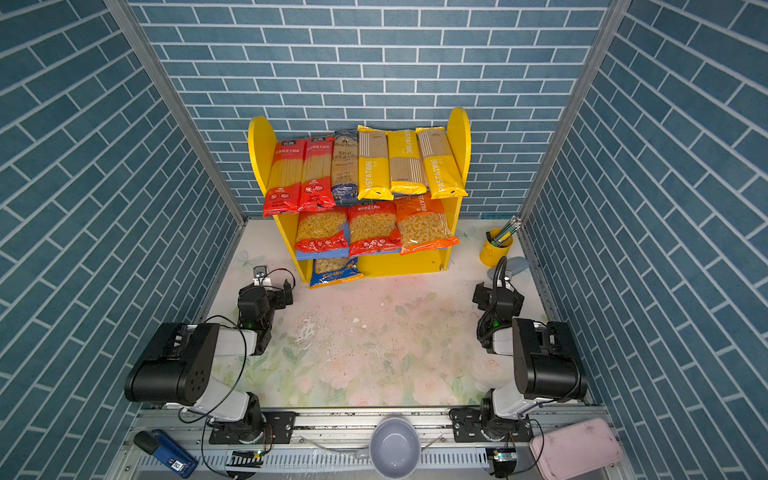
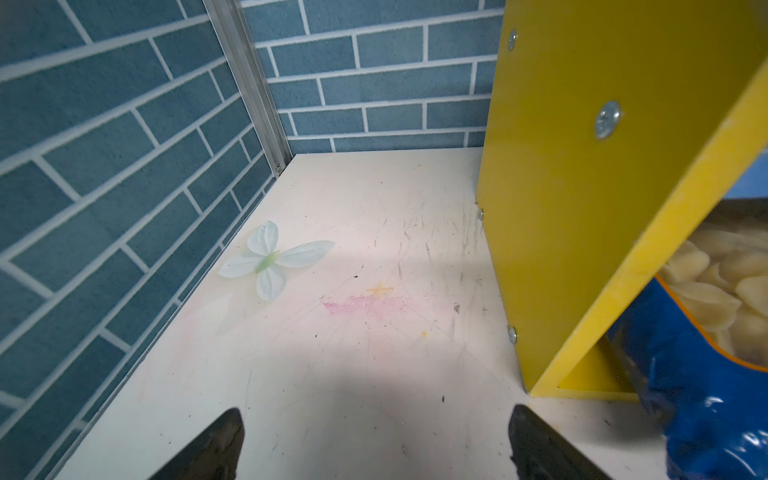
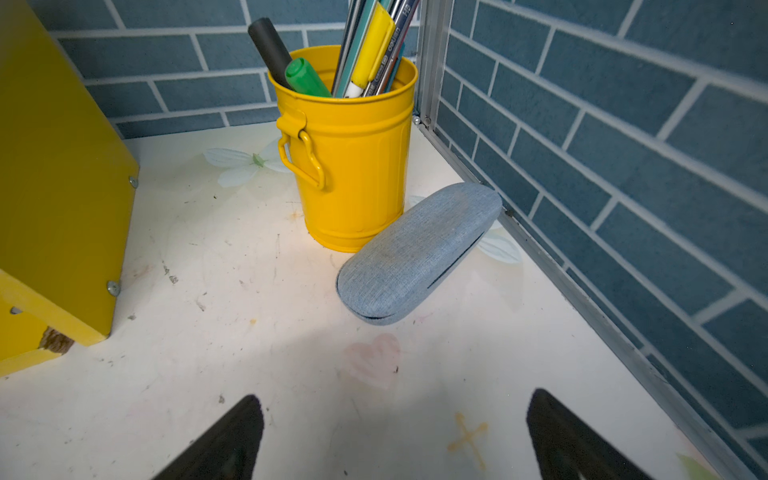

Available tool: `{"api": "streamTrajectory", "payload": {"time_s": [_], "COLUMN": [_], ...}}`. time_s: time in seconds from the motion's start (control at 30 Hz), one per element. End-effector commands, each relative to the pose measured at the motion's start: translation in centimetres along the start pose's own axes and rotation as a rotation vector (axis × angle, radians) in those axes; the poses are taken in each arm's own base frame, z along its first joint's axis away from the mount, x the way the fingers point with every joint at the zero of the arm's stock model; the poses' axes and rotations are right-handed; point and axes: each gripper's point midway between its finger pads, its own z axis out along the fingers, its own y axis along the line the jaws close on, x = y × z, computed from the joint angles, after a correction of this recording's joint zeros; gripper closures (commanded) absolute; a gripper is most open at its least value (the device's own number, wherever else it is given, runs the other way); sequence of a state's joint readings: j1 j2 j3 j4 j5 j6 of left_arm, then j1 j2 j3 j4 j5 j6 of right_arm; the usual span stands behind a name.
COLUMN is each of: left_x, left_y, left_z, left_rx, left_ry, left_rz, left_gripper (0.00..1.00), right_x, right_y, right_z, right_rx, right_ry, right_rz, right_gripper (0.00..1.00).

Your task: Place and organize the pasta boxes and bags onto the shelf

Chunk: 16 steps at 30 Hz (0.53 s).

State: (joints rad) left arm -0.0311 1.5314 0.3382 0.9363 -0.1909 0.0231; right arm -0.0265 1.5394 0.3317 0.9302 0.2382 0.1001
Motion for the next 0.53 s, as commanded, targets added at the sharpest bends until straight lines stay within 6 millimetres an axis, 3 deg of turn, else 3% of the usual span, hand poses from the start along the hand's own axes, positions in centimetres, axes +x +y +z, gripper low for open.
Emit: {"api": "streamTrajectory", "payload": {"time_s": [0.0,0.3,0.4,0.5], "left_x": [-0.6,-0.6,-0.7,-0.8], "left_y": [-0.5,-0.8,-2.1,-0.3], "left_z": [0.3,0.3,-0.1,0.0], "left_rx": [0.026,0.042,0.041,-0.057], "left_ry": [-0.007,-0.005,-0.021,-0.017], "left_rz": [0.013,0.023,0.093,0.051], "left_gripper": [0.00,0.00,0.00,0.00], "right_x": [-1.2,-1.3,-1.3,-1.2], "right_y": [0.3,0.3,0.3,0.3], "right_z": [0.4,0.4,0.4,0.4], "right_rx": [-0.008,-0.010,-0.010,-0.010], "right_ry": [-0.025,-0.026,-0.026,-0.024], "right_rz": [0.007,0.005,0.005,0.005], "right_gripper": [0.01,0.01,0.01,0.01]}}
